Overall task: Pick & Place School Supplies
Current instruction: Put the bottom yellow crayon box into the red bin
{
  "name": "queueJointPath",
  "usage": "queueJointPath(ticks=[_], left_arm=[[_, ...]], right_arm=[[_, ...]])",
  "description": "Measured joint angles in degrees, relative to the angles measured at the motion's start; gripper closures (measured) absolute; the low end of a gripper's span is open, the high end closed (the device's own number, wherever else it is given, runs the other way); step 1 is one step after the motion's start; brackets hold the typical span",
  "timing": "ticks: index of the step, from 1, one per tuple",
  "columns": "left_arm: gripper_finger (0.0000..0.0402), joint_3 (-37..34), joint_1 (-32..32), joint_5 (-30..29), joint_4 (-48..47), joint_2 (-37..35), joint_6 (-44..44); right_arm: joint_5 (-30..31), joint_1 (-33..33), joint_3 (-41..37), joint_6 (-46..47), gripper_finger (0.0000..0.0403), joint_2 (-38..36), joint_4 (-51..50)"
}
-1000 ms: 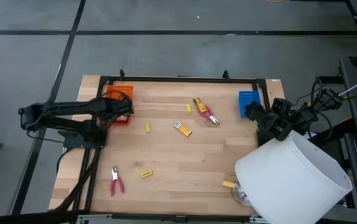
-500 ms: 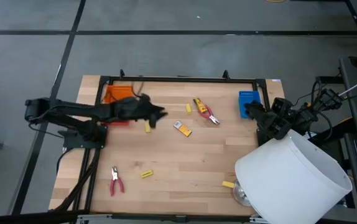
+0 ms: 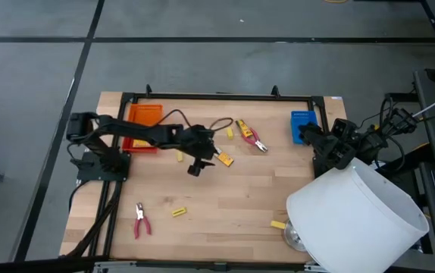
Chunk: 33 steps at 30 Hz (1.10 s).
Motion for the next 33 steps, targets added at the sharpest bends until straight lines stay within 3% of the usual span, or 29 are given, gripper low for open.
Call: queueJointPath(ticks=[6,16,27,33], left_arm=[[0.0152,1.6,0.2,-0.1,-0.3,6.6,10.9],[0.0133,1.9,4.0,-2.1,2.5,11.8,11.7],[0.0134,6.7,8.4,4.5,1.7,16.6,12.6],[0.0134,10.1,8.9,6.9,-4.0,20.5,14.5]], right_arm=[[0.0,0.4,0.0,0.1,0.023,0.0,0.0],[2.0,1.5,0.0,0.4,0.023,0.0,0.0],[3.0,1.5,0.0,1.9,0.023,0.0,0.0],[3.8,1.5,0.0,2.1,0.023,0.0,0.1]])
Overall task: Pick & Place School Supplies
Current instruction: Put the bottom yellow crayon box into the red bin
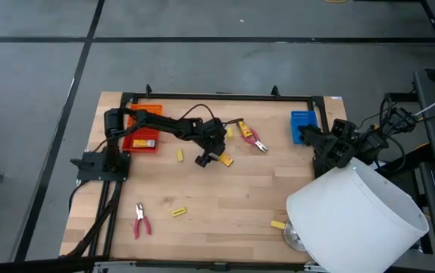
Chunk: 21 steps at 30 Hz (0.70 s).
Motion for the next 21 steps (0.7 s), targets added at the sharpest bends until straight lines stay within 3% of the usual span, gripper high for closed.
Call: queueJointPath(ticks=[10,21], left_arm=[[0.0139,0.1,-0.1,0.2,0.9,1.2,0.0],[0.0177,0.3,-0.1,1.8,-0.1,2.3,-3.1]], right_arm=[[1.3,0.0,0.0,0.0,0.023,0.7,0.2],[1.3,0.0,0.0,0.3,0.023,0.9,0.3]])
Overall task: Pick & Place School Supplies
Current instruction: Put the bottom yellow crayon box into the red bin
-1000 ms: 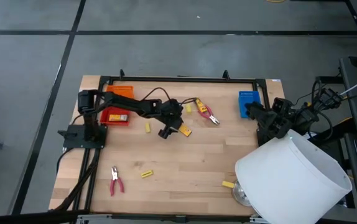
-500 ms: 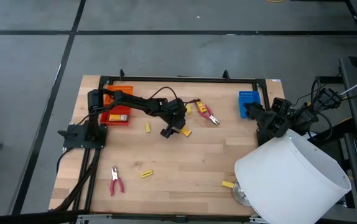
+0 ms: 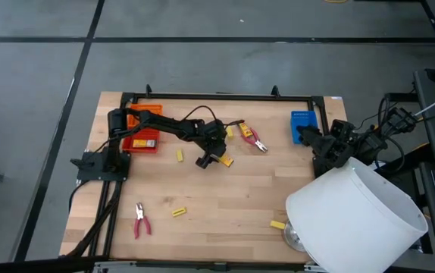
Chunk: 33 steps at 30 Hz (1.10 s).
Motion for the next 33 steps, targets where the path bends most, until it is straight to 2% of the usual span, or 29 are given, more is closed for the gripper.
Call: queueJointPath(ticks=[16,24,28,33], left_arm=[[0.022,-0.2,1.2,-0.2,-1.0,-0.4,-8.3],[0.0223,-0.3,4.0,-3.8,-1.4,-1.9,-17.2],[0.0223,-0.2,6.3,-3.6,-4.3,-3.7,-20.9],[0.0223,-0.2,8.6,-2.3,-10.9,-6.1,-20.2]], right_arm=[[-0.4,0.0,0.0,1.2,0.023,0.5,0.0],[-0.8,0.0,0.0,1.2,0.023,0.6,0.0],[-1.2,0.0,0.0,1.2,0.023,1.0,0.2],[-2.1,0.0,0.0,1.2,0.023,1.7,1.8]])
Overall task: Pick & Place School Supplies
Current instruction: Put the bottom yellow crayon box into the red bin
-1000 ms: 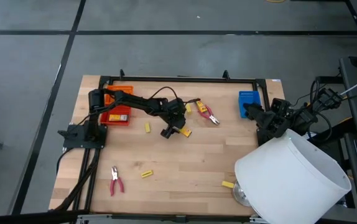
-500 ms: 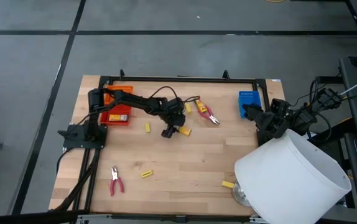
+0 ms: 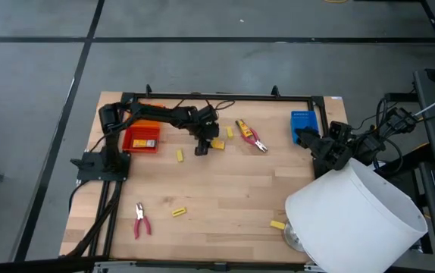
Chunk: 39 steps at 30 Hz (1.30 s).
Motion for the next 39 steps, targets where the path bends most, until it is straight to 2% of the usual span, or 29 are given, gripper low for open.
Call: queueJointPath(ticks=[13,21,28,33,39], left_arm=[[0.0223,-0.2,4.9,0.5,-21.7,-8.2,3.8],[0.0223,-5.8,5.6,0.3,-28.8,-17.6,2.7],[0.0223,-12.4,5.8,-5.6,-32.6,-28.7,-3.6],[0.0223,-16.6,7.1,-6.5,-34.3,-37.5,-11.5],[0.0223,-20.7,9.7,-10.6,-35.8,-46.4,-21.1]], right_arm=[[-0.1,0.0,0.0,-0.4,0.023,1.8,0.9],[-0.3,0.0,0.0,-2.9,0.023,2.1,2.7],[-1.3,0.0,0.0,-4.0,0.023,2.1,3.4],[-1.6,0.0,0.0,-4.7,0.023,2.1,3.7],[-1.8,0.0,0.0,-4.9,0.023,2.1,3.8]])
